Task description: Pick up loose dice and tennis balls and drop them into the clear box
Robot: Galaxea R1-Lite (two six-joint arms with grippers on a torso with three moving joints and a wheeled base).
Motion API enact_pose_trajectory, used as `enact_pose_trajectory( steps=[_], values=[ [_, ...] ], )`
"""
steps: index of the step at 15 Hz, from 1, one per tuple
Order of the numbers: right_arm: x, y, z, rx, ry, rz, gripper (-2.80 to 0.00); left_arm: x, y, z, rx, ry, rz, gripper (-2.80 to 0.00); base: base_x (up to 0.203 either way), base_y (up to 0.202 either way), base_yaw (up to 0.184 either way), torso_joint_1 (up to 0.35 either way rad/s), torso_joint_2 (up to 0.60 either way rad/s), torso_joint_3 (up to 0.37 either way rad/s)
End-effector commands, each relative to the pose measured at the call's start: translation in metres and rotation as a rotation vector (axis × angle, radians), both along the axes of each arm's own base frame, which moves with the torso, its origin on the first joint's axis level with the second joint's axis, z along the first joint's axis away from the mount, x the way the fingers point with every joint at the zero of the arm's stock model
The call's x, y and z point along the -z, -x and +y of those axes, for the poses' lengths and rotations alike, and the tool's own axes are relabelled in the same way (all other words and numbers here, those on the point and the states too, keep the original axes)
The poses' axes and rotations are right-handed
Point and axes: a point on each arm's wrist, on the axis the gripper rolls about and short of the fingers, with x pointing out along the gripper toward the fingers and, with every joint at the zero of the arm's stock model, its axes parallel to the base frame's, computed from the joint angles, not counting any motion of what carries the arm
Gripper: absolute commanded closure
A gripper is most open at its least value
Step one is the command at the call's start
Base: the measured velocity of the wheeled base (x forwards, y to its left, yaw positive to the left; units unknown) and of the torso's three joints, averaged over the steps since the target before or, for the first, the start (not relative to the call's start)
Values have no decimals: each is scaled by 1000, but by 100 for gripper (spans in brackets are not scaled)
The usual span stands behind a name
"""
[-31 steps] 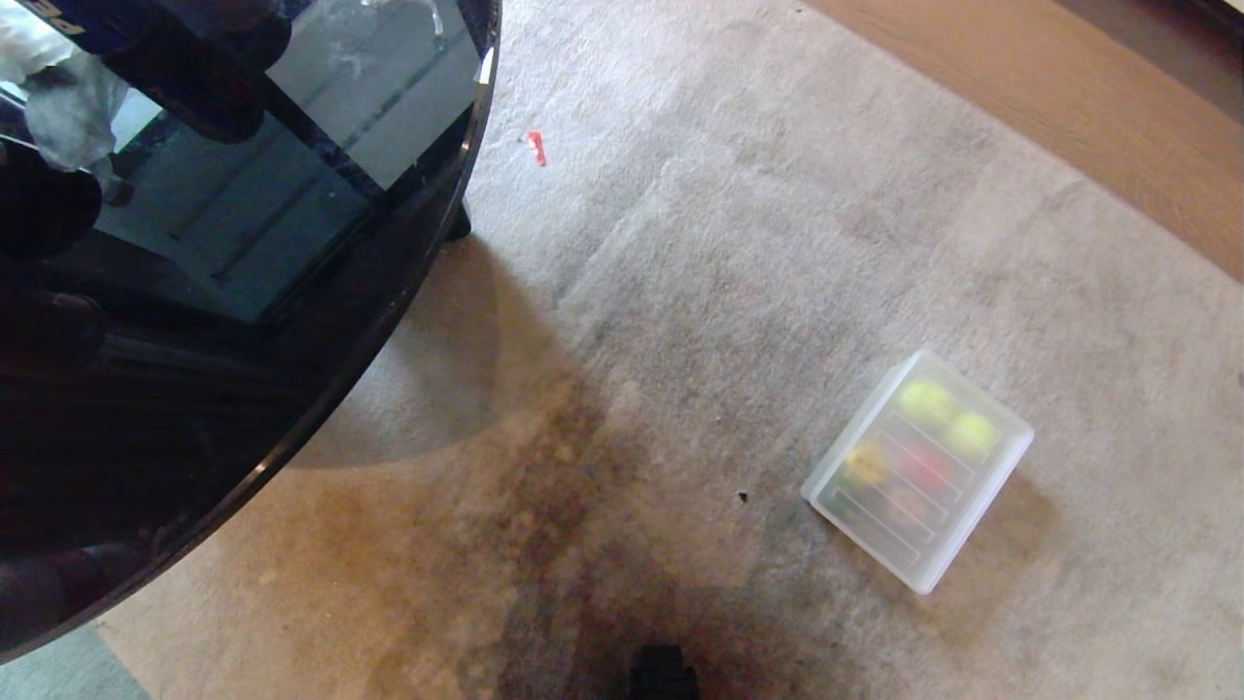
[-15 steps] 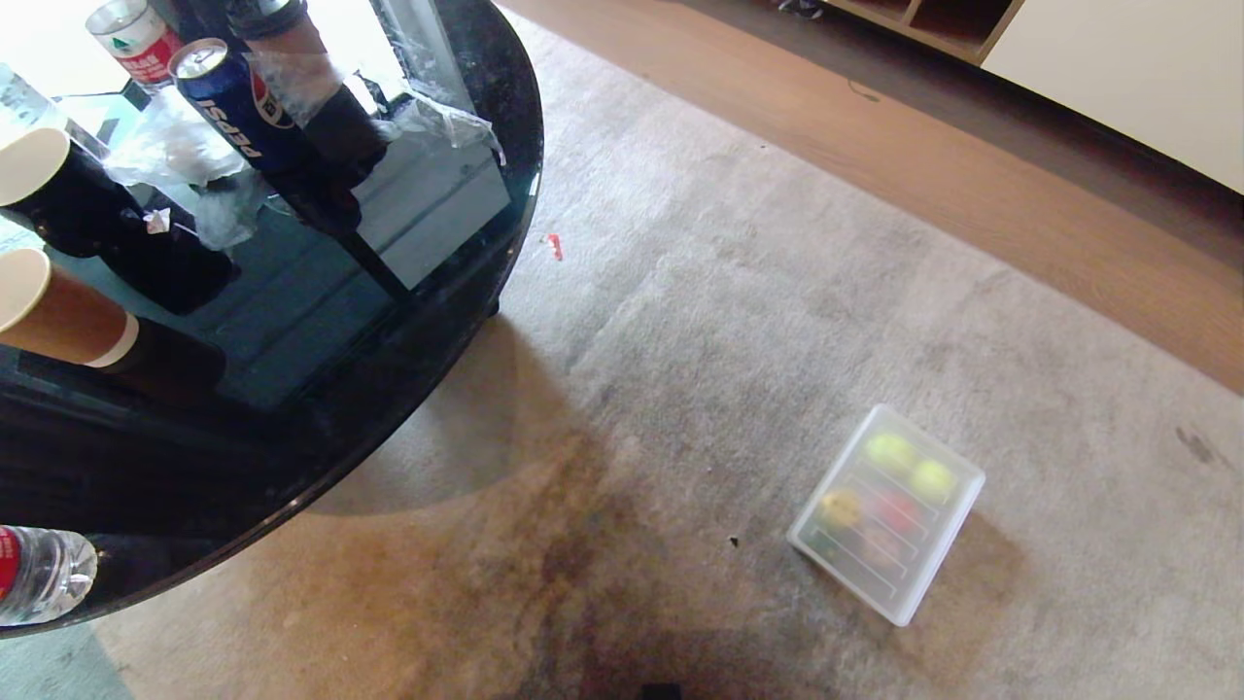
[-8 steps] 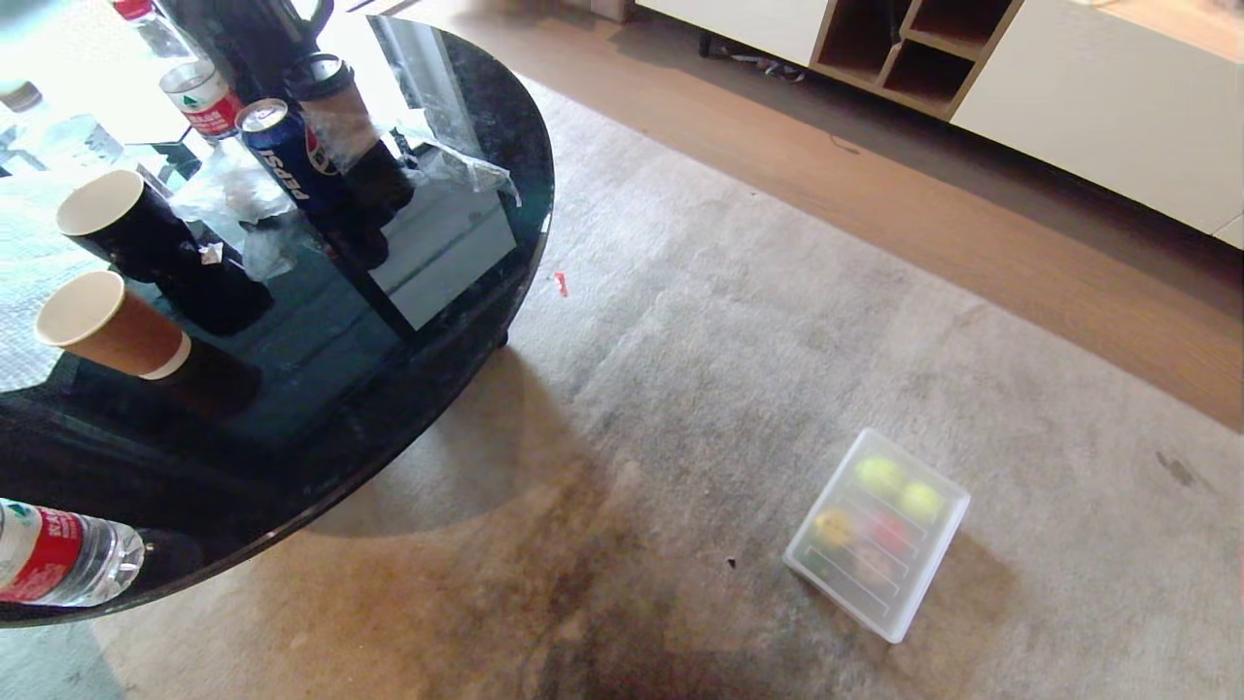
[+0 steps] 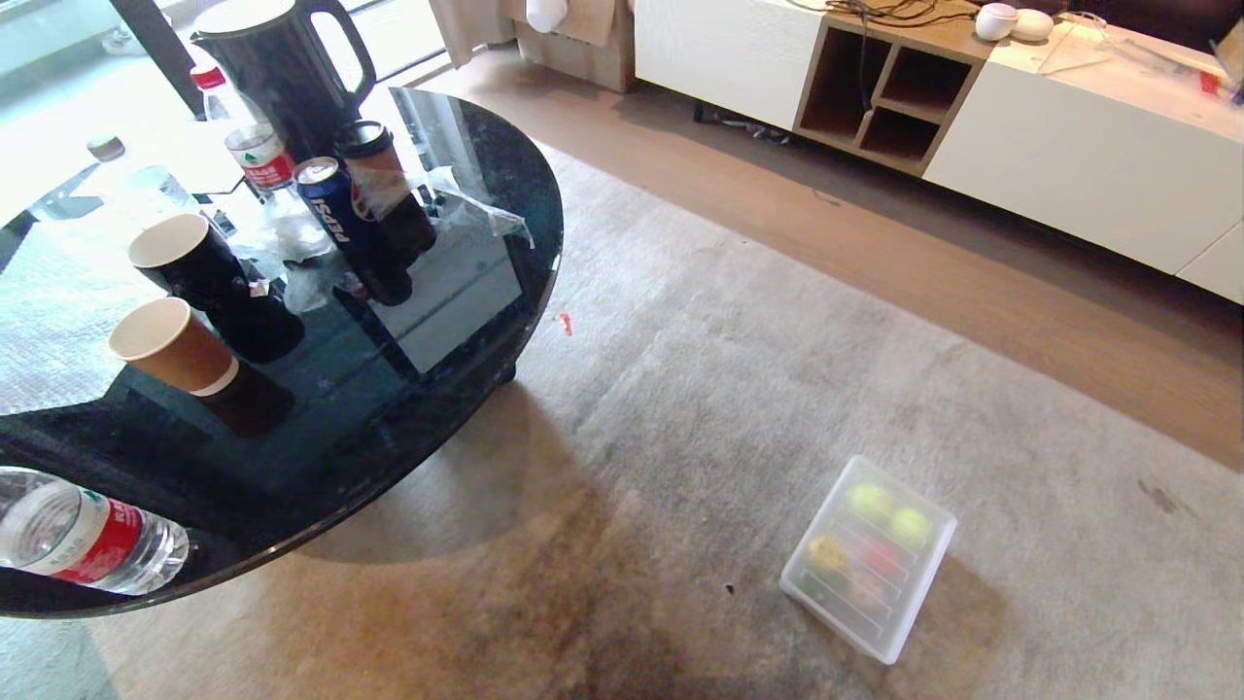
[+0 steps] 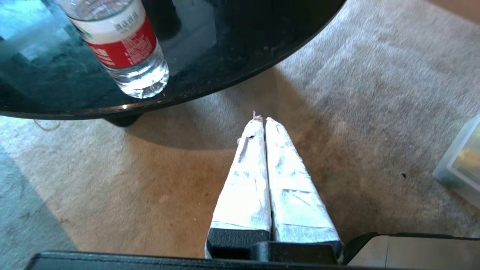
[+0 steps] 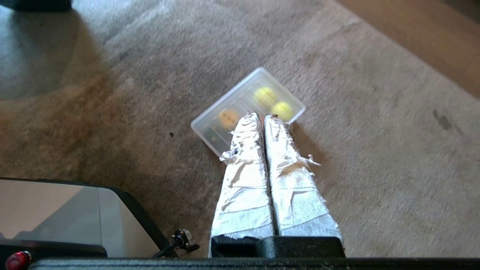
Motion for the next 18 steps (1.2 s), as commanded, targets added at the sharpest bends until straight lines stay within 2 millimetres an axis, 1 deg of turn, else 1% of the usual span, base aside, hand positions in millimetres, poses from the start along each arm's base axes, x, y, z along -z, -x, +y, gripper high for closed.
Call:
enact_pose_trajectory(
  steps=[1, 18],
  values=[
    [0, 0, 0, -1, 1, 3, 0, 0, 0, 0, 0, 1, 1, 0, 0, 0, 0, 2, 6, 211],
    [0, 0, 0, -1, 1, 3, 0, 0, 0, 0, 0, 1, 1, 0, 0, 0, 0, 3, 1, 204]
  ],
)
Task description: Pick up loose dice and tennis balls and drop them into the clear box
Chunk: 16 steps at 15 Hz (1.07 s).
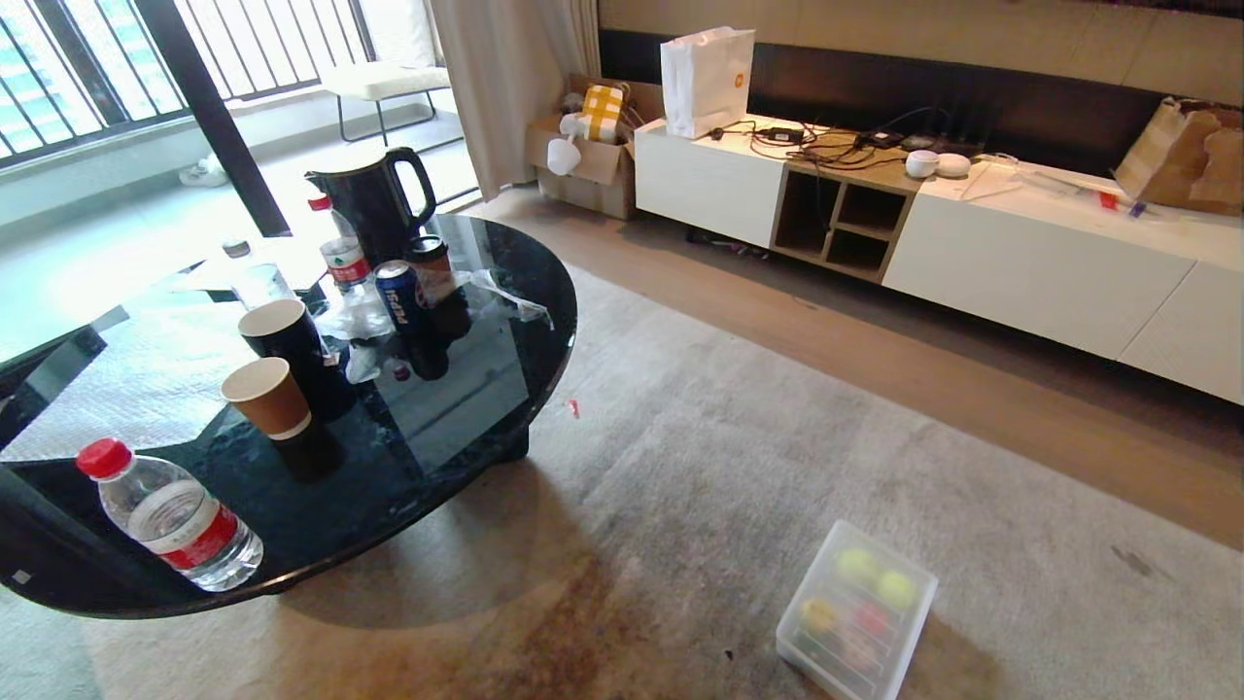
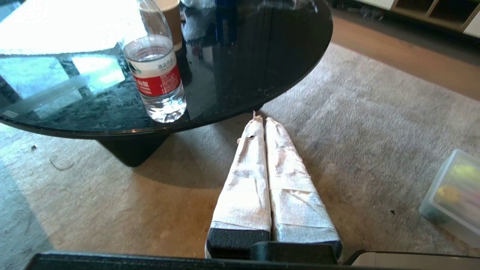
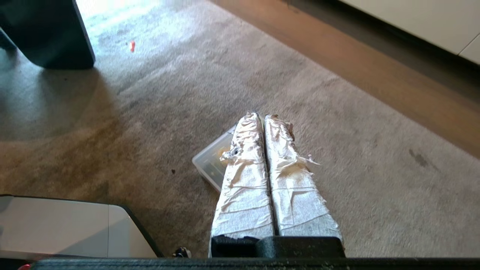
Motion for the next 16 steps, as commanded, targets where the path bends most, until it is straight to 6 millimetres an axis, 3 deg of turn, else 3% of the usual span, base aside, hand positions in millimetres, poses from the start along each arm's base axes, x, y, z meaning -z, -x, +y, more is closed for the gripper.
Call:
enact_pose_trajectory(
  steps=[1, 16],
  values=[
    [0, 0, 0, -1, 1, 2, 0, 0, 0, 0, -1, 0, 2, 0, 0, 0, 0, 2, -2, 205],
    [0, 0, 0, -1, 1, 2, 0, 0, 0, 0, -1, 0, 2, 0, 0, 0, 0, 1, 4, 175]
  ],
)
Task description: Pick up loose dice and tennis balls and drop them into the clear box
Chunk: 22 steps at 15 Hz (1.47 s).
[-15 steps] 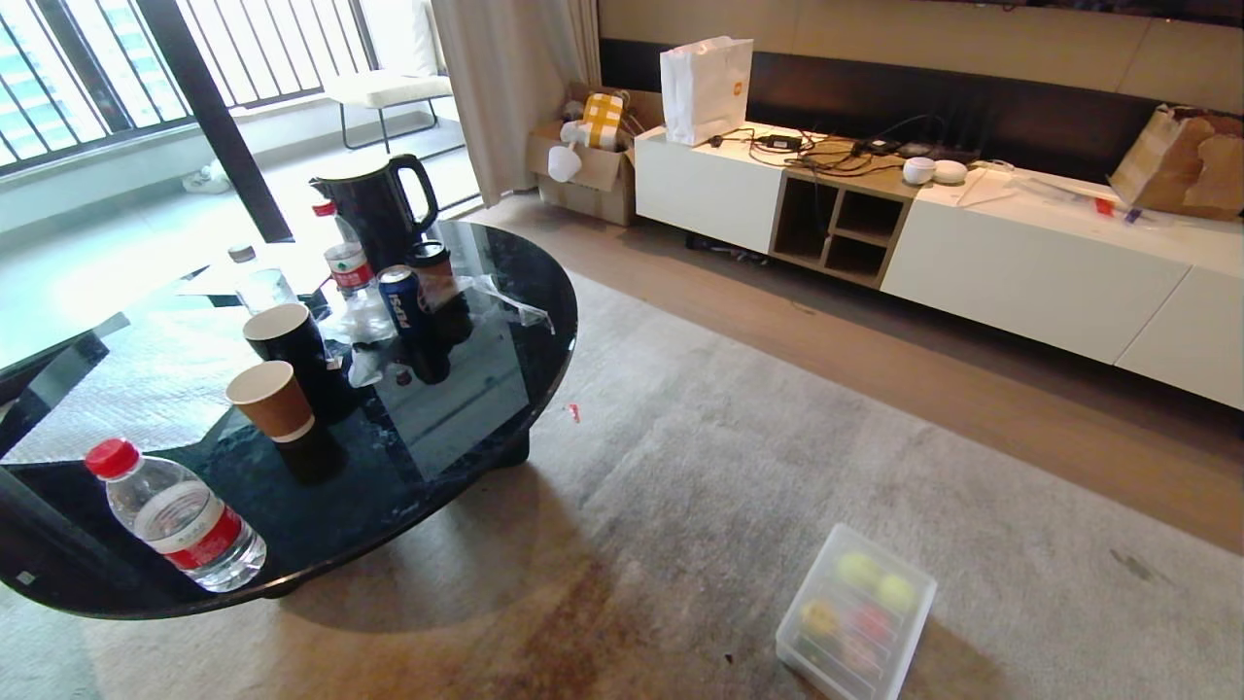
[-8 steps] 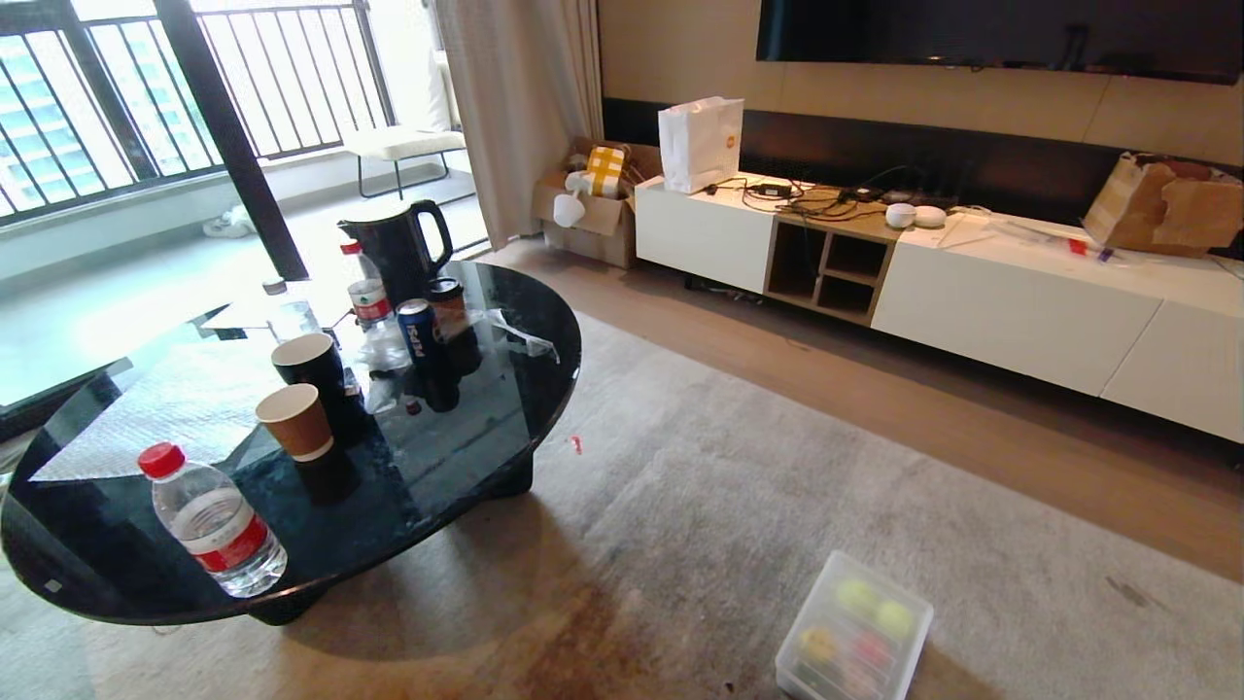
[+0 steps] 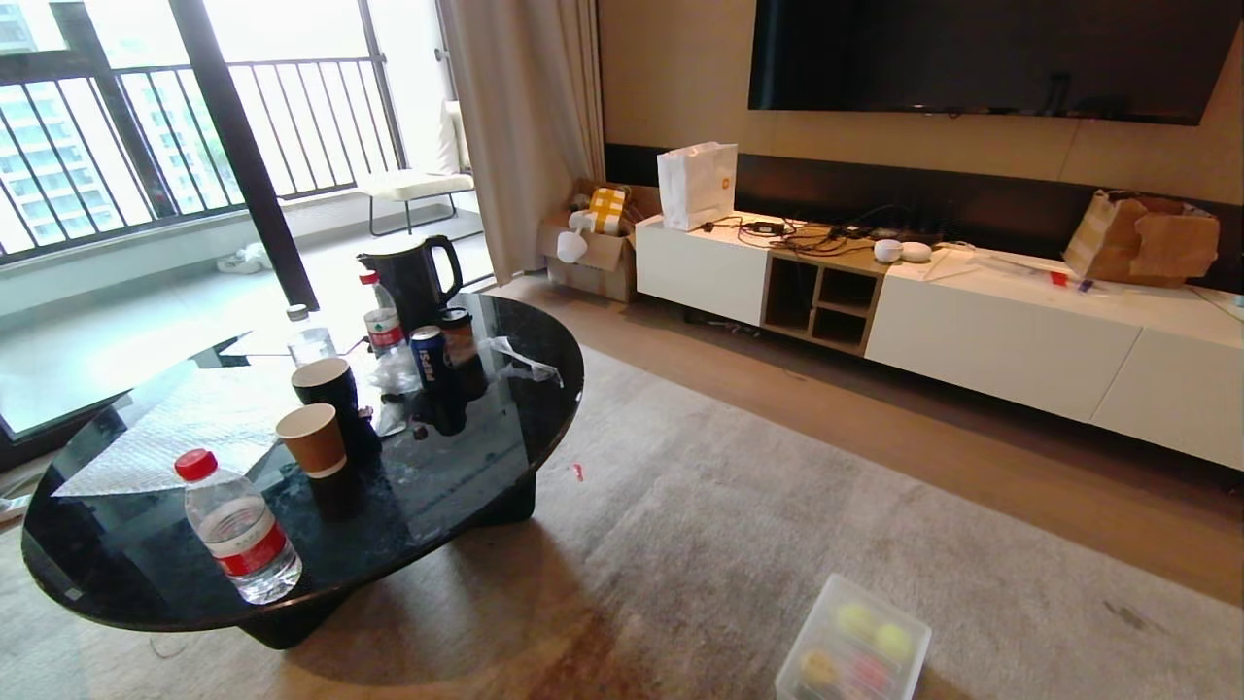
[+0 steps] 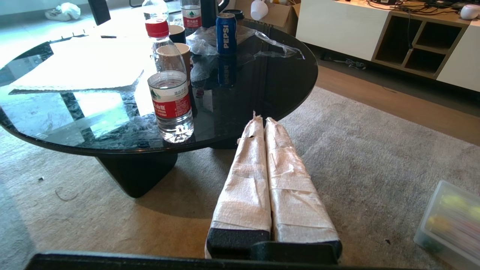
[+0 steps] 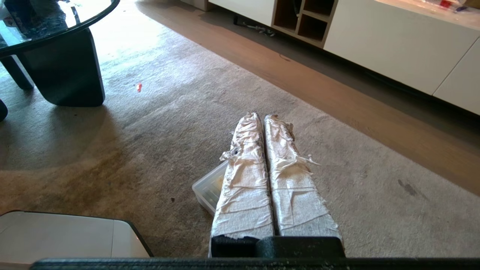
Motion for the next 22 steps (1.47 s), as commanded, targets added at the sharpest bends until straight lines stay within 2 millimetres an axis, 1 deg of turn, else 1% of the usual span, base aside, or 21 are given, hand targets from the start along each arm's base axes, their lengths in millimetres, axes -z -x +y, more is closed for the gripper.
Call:
enact_pose_trajectory(
  steps=[1, 6, 15, 17, 22],
  values=[
    [0, 0, 0, -1, 1, 2, 0, 0, 0, 0, 0, 0, 2, 0, 0, 0, 0, 2, -2, 28],
    [0, 0, 0, -1, 1, 2, 0, 0, 0, 0, 0, -3, 0, 0, 0, 0, 0, 0, 0, 0],
    [0, 0, 0, -1, 1, 2, 0, 0, 0, 0, 0, -3, 0, 0, 177, 0, -1, 3, 4, 3],
    [0, 0, 0, -1, 1, 2, 0, 0, 0, 0, 0, -3, 0, 0, 120, 0, -1, 1, 5, 2],
    [0, 0, 0, -1, 1, 2, 0, 0, 0, 0, 0, -3, 0, 0, 0, 0, 0, 0, 0, 0]
  ],
)
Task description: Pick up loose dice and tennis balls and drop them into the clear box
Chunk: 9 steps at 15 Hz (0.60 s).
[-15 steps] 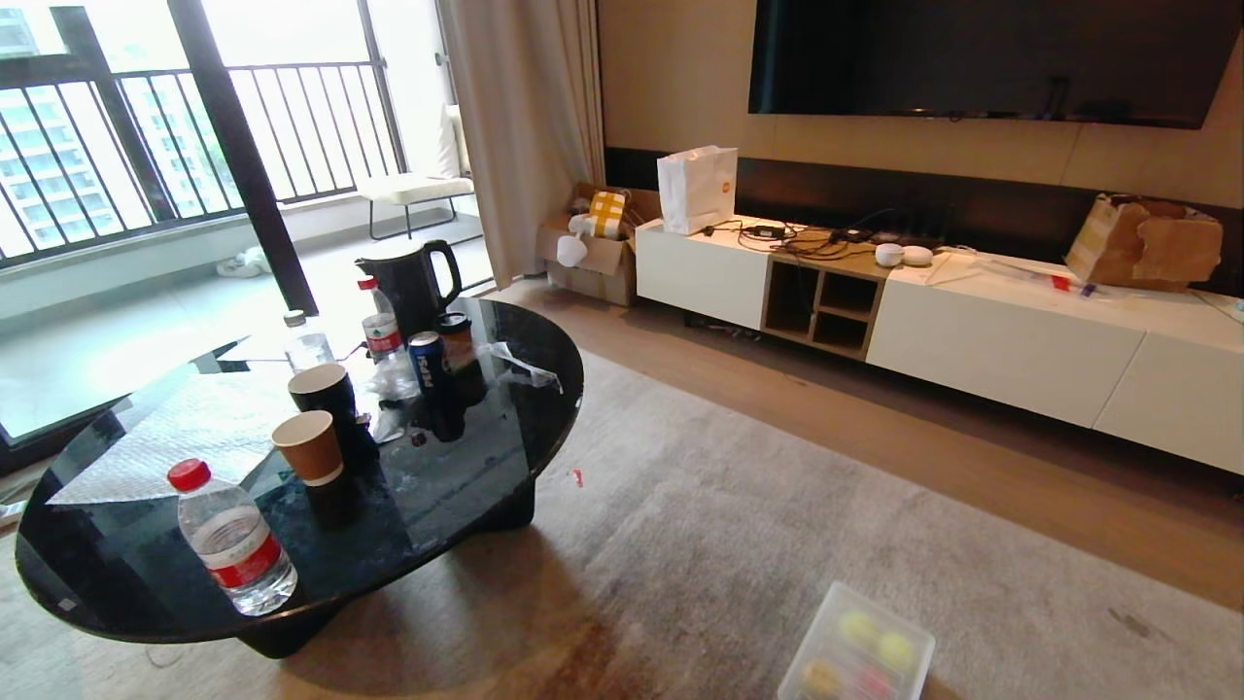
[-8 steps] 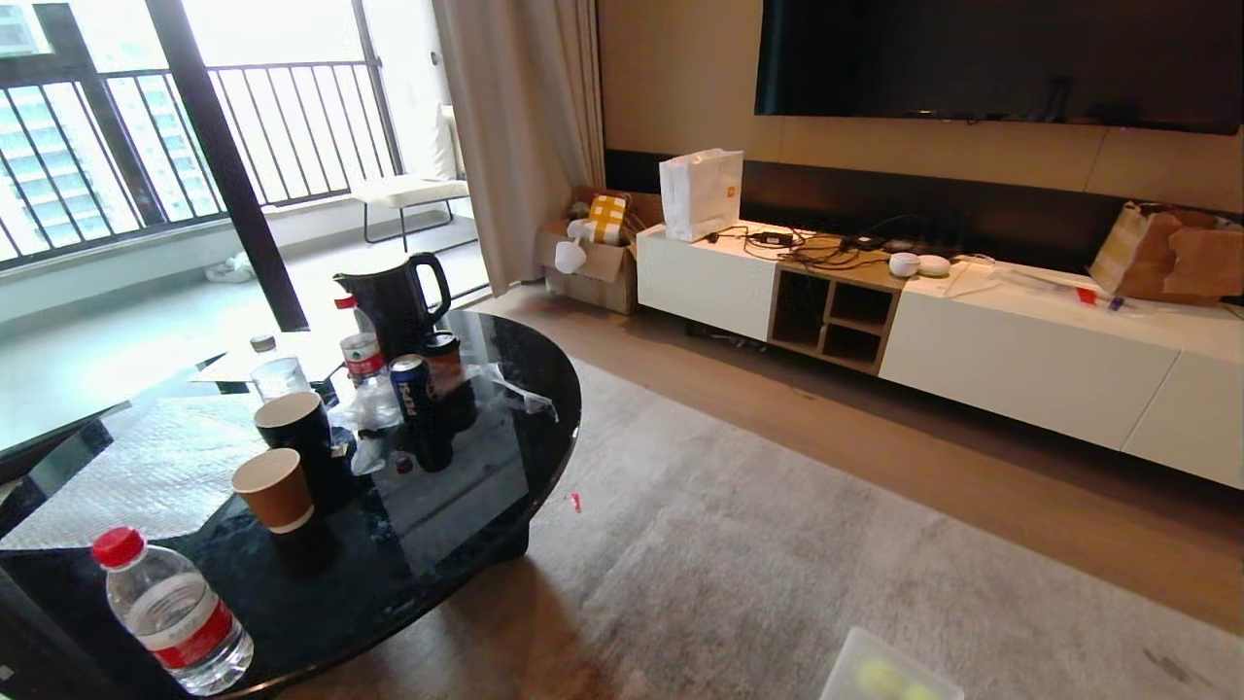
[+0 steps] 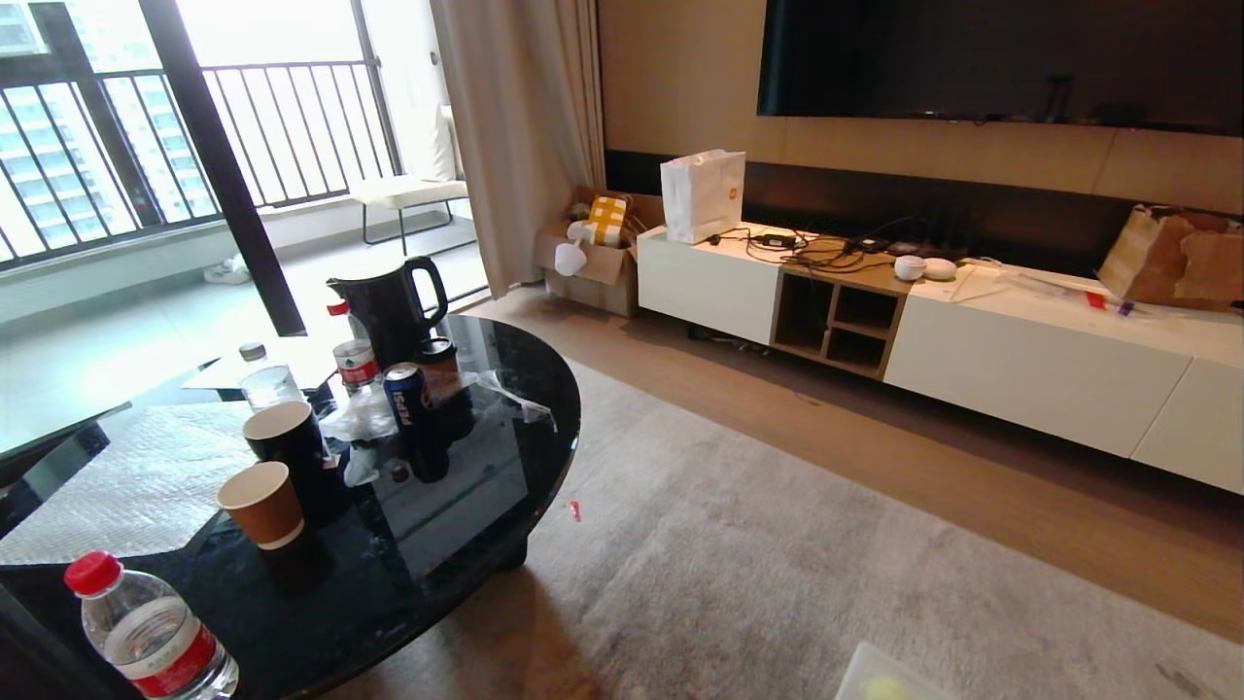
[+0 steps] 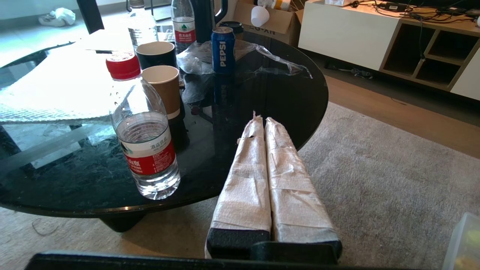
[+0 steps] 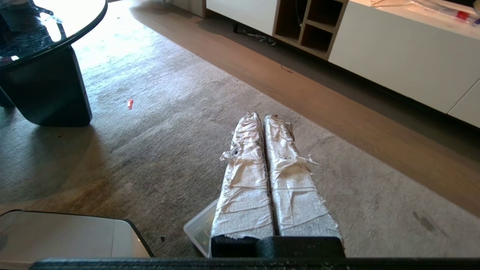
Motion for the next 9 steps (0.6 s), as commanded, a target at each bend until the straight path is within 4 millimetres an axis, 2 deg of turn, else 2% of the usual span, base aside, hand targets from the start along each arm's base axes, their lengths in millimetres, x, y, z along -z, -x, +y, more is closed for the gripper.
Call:
enact_pose_trajectory(
  steps=[1, 4, 9],
  values=[
    [0, 0, 0, -2, 1, 2, 0, 0, 0, 0, -1, 1, 0, 0, 0, 0, 0, 0, 0, 0],
    [0, 0, 0, -2, 1, 2, 0, 0, 0, 0, -1, 1, 0, 0, 0, -1, 21, 1, 0, 1],
    [0, 0, 0, -2, 1, 2, 0, 0, 0, 0, -1, 1, 0, 0, 2, -9, 147, 1, 3, 3]
  ],
)
